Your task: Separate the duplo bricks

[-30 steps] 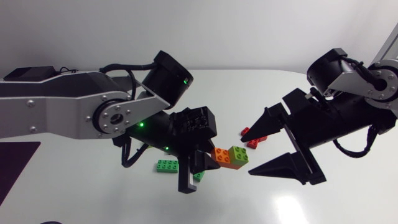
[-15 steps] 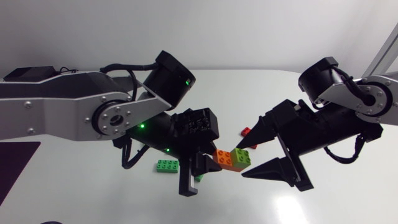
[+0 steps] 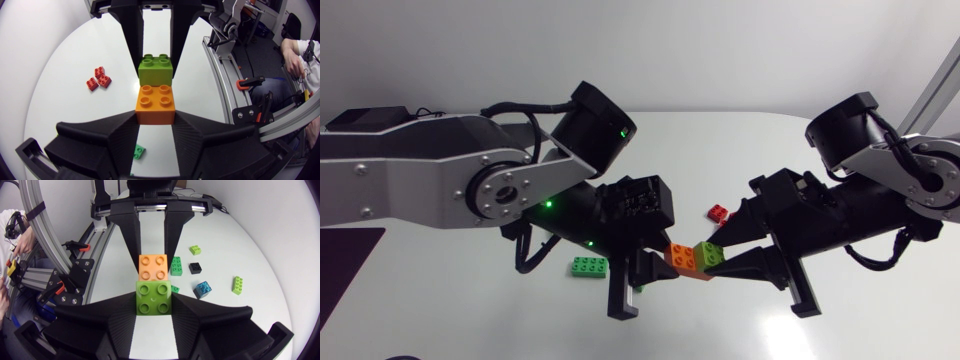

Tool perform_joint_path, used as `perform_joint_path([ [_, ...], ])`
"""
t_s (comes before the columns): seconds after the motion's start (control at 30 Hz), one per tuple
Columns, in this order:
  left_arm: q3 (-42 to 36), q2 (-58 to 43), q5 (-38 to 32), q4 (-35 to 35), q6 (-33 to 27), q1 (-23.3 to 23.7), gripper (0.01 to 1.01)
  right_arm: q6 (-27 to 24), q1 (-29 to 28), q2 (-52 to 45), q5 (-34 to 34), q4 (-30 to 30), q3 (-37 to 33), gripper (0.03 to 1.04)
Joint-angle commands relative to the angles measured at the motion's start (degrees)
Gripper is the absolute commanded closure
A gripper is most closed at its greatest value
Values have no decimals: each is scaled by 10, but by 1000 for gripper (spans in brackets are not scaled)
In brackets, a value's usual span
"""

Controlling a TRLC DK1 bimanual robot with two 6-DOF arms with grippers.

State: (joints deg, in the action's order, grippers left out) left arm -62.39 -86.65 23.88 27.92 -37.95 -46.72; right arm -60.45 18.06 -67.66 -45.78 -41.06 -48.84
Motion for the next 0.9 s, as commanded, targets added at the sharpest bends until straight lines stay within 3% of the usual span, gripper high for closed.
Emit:
perform_joint_path([
  [0.0, -21, 4, -4, -1, 2, 0, 654, 13, 6, 11, 0, 0, 18, 810],
  [0.07, -26, 1, -4, 0, 5, 2, 487, 14, 5, 15, 0, -1, 17, 811],
  [0.17, -27, 3, -5, 5, 5, 5, 152, 15, -2, 22, 0, -4, 12, 811],
  [0.23, -25, 6, -5, 8, 4, 6, 80, 14, -8, 23, 0, -6, 9, 811],
  [0.63, -41, 10, 21, 12, 33, 11, 79, 11, -16, 21, -1, -6, 12, 811],
  [0.8, -52, -3, 36, 12, 44, 11, 123, 13, -15, 26, -1, -4, 18, 811],
  [0.87, -56, -7, 45, 12, 47, 12, 192, 13, -16, 27, -1, -4, 19, 811],
])
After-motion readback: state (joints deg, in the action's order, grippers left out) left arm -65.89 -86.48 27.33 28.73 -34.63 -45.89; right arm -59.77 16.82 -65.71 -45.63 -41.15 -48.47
